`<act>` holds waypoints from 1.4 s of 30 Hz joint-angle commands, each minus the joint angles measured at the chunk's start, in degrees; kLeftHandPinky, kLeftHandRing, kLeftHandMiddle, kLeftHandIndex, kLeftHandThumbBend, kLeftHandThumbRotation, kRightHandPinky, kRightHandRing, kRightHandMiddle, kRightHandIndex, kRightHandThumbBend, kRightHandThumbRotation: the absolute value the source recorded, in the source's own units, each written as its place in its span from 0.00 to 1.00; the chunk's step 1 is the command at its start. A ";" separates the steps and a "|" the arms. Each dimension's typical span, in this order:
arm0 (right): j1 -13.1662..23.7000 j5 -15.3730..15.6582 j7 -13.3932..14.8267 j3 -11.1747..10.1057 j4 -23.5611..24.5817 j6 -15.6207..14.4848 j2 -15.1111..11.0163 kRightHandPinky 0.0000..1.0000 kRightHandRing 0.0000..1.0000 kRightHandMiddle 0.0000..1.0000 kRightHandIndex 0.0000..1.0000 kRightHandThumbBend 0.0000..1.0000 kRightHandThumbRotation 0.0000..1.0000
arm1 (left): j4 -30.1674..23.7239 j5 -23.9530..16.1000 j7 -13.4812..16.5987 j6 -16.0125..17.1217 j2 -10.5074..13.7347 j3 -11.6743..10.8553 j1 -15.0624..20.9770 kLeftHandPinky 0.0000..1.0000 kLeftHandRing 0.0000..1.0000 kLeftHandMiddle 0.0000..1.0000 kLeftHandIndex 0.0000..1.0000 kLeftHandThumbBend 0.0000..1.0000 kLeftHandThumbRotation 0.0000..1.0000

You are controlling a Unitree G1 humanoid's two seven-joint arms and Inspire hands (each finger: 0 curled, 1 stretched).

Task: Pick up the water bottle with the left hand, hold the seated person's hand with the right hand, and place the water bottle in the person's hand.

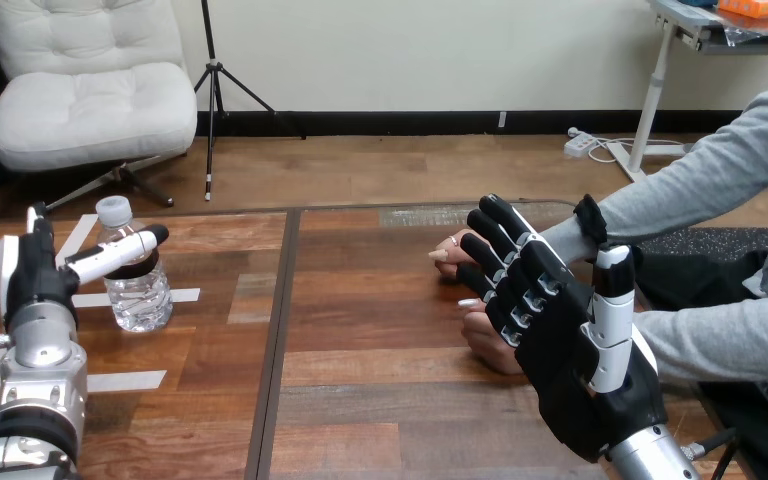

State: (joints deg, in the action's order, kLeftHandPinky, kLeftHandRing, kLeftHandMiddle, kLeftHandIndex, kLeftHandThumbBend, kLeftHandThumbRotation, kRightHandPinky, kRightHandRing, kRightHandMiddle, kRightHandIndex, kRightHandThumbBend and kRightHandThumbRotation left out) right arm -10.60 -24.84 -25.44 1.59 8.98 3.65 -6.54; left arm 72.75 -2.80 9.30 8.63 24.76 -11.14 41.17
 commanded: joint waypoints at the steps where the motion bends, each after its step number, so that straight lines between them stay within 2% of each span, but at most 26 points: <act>1: 2.63 -0.72 -0.37 -0.30 2.69 0.58 0.74 1.00 1.00 0.99 0.96 0.92 1.00 | 0.29 -0.95 0.27 -0.09 0.04 1.00 3.17 1.00 1.00 1.00 1.00 0.92 0.22; 8: 2.53 -0.69 0.00 -0.24 2.94 0.33 0.89 1.00 1.00 0.99 0.96 0.92 1.00 | 0.39 -0.83 0.28 0.00 -0.17 1.18 3.24 1.00 1.00 1.00 1.00 0.93 0.22; 21: 2.47 -0.77 -0.20 -0.12 3.07 0.39 0.88 1.00 1.00 0.99 0.96 0.93 1.00 | 0.41 -1.04 1.06 -2.12 -0.59 2.02 3.92 1.00 1.00 1.00 1.00 0.96 0.22; 32: 2.25 -0.53 -0.05 -0.03 3.32 0.76 1.00 1.00 1.00 0.99 0.96 0.92 1.00 | 0.52 -0.65 0.76 -3.17 -0.60 1.84 4.08 1.00 1.00 1.00 1.00 0.95 0.22; 42: 2.23 -0.67 -0.07 -0.13 3.23 0.94 1.07 1.00 1.00 0.98 0.96 0.92 1.00 | 0.47 -1.37 0.89 -4.12 -0.60 2.65 4.49 1.00 1.00 1.00 1.00 0.94 0.22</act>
State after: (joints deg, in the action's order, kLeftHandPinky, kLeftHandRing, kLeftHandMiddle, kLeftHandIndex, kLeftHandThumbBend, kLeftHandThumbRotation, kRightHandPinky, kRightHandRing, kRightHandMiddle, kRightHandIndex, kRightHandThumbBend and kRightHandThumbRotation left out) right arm -10.61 -24.81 -25.41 1.76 9.03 3.65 -6.52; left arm 73.63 -2.94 9.83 4.87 24.09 -9.59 41.22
